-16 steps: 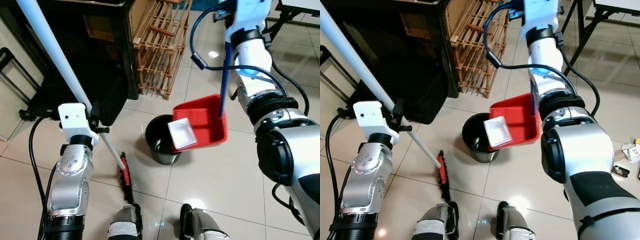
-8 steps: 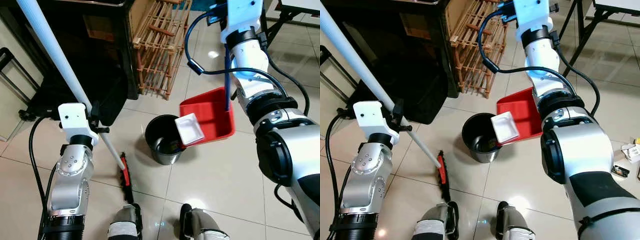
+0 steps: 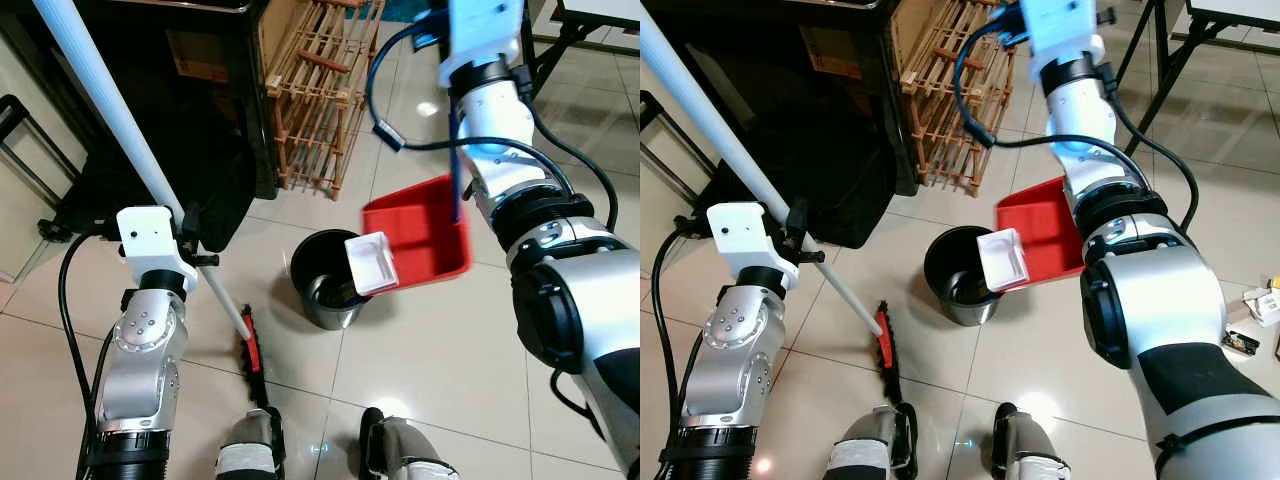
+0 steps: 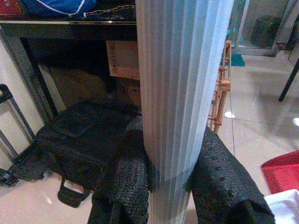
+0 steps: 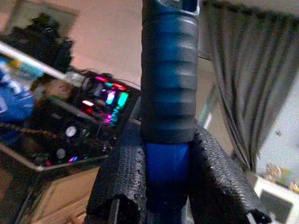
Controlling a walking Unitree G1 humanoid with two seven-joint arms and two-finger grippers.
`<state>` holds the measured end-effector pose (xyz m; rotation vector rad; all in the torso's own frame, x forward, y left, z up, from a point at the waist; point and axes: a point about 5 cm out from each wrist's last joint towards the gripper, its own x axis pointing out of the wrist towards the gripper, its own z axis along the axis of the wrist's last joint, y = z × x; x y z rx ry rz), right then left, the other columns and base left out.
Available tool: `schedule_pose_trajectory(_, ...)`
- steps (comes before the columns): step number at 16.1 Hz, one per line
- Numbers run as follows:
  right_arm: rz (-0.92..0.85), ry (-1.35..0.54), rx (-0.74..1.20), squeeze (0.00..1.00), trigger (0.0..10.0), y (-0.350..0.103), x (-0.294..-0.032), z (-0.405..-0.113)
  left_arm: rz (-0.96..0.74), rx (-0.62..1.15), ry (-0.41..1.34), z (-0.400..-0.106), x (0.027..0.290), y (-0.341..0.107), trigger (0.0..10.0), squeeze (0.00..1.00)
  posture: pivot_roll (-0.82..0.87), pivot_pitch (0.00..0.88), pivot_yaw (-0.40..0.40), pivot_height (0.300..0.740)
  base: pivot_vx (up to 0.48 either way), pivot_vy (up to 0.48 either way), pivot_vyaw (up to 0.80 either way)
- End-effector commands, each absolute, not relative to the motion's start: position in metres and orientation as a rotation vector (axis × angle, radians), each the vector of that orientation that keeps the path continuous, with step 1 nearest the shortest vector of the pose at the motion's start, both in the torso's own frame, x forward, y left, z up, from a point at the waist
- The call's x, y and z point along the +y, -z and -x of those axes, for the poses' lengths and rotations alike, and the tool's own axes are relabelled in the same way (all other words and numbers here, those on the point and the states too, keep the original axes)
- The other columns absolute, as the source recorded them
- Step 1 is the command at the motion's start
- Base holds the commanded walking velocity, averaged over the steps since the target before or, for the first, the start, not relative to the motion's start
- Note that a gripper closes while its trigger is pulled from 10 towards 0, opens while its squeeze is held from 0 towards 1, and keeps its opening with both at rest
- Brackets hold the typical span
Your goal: Sweep floor
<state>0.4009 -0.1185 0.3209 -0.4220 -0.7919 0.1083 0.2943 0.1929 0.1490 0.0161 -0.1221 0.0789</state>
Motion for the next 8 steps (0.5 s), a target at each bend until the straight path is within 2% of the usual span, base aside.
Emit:
schedule_pose_trajectory(1,0.434,-0.118,-0.847,0.00,10.0,-0.3289,-0.1183,-0.3974,-0.020,-0.168,-0.079,-0.2931,0.1920,-0.1576,10.0,0.00,0.12,0.191,0.008,0.740,0.000,0.000,0.00)
schedule_pose_trajectory(8,0.355,-0.107,-0.800,0.00,10.0,-0.3275,-0.1204,-0.4006,-0.018,-0.169,-0.085,-0.2929,0.1929,-0.1577,10.0,0.00,0.12,0.193,0.006,0.740,0.000,0.000,0.00)
